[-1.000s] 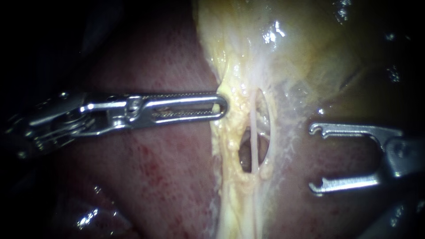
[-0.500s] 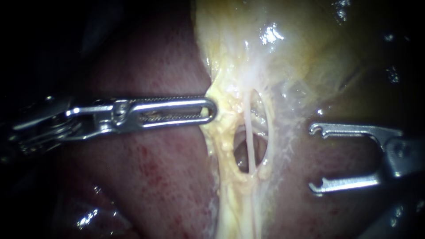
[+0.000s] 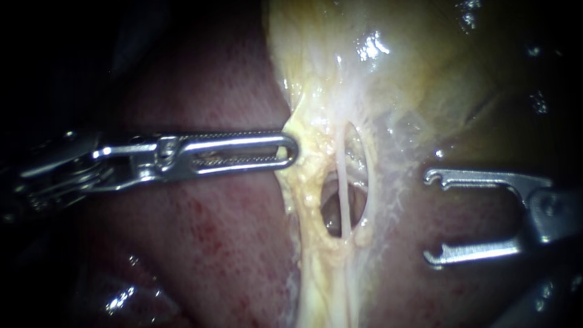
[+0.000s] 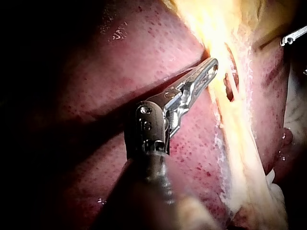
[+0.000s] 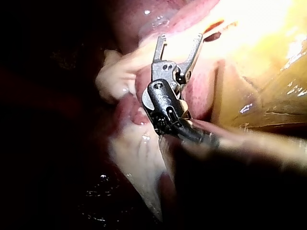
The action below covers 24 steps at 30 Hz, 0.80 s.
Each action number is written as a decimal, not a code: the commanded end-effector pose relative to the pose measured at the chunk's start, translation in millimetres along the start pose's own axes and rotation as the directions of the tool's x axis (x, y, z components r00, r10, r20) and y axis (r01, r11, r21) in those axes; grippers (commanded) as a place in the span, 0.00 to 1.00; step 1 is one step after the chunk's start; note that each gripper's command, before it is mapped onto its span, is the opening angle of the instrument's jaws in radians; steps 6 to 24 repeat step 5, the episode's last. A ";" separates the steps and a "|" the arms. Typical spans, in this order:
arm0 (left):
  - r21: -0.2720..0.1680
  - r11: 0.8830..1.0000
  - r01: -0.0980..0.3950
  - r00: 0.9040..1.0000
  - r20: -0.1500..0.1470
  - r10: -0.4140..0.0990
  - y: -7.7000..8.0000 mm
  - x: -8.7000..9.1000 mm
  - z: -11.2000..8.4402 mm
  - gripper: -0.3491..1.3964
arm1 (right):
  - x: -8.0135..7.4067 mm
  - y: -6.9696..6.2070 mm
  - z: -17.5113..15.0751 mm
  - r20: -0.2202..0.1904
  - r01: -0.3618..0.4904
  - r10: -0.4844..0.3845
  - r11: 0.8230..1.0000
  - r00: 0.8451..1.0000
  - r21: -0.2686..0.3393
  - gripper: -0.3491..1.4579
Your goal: Grabbing gallbladder
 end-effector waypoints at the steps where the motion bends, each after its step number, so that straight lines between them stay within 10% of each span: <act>1: 0.003 1.000 0.000 1.000 -0.002 0.000 0.0 0.0 0.0 0.00 | 0.0 0.0 0.0 0.000 0.000 0.000 1.000 1.000 0.000 0.51; 24: 0.003 1.000 0.000 1.000 -0.002 0.000 0.0 0.0 0.0 0.00 | 0.0 0.0 0.0 0.000 0.000 0.000 1.000 1.000 0.000 0.51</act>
